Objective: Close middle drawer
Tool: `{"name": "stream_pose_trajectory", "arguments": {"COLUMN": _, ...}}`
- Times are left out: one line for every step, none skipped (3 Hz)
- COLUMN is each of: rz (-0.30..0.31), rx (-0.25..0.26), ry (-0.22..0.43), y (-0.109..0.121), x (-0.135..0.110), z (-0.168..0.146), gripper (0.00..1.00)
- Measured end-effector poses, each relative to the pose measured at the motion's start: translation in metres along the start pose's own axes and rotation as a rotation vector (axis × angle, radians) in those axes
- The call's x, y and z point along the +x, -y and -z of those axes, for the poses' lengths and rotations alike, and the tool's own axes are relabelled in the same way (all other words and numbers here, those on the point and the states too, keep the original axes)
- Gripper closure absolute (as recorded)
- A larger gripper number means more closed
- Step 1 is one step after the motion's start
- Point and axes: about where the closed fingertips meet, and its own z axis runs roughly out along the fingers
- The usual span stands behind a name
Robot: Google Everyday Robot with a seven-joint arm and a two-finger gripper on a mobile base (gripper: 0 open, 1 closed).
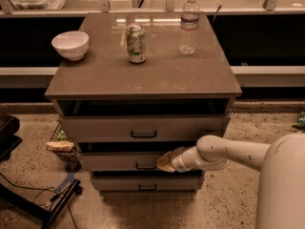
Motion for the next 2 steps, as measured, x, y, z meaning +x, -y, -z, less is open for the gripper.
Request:
{"name": "stream_pose_trajectory", "arguments": {"rz": 0.002, "rx": 0.019, "ry": 0.014, "y": -0.004, "x": -0.003, "z": 0.001, "gripper": 1.0}}
{"name": "stream_pose_trajectory", "arguments": {"rz": 0.01, "rx": 0.048, "ry": 0.04, "y": 0.008, "x": -0.011, "z": -0.006, "gripper": 1.0}}
